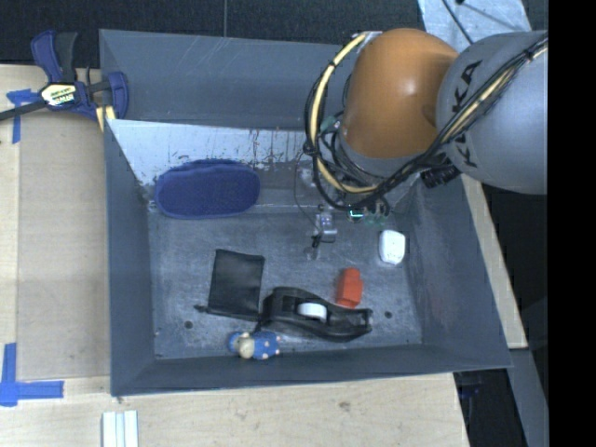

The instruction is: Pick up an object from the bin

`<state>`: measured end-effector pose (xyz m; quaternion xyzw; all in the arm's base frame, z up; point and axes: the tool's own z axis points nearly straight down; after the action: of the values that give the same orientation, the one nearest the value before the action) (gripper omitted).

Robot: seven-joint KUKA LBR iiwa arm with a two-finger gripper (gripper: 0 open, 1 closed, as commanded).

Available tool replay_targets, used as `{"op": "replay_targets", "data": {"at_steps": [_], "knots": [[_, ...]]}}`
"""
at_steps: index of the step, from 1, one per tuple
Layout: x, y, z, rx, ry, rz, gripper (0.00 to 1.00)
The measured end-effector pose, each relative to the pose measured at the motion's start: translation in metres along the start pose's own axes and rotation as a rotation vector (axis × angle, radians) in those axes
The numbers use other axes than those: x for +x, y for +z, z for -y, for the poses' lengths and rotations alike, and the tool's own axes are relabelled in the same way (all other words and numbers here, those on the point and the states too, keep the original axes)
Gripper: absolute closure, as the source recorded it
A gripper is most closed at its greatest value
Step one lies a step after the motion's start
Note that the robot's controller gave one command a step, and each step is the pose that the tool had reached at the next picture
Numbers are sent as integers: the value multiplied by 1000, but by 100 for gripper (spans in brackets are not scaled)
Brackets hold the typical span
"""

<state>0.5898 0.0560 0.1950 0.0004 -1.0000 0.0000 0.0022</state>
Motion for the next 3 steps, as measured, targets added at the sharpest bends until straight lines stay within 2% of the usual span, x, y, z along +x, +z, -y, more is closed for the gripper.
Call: {"op": "replay_targets", "data": {"at_steps": [1, 2, 3], "knots": [[-5, 129, -77, -1, -50, -1, 0], [10, 93, -78, 0, 8, 4, 0], [23, 83, -84, 1, 57, -1, 0]]}}
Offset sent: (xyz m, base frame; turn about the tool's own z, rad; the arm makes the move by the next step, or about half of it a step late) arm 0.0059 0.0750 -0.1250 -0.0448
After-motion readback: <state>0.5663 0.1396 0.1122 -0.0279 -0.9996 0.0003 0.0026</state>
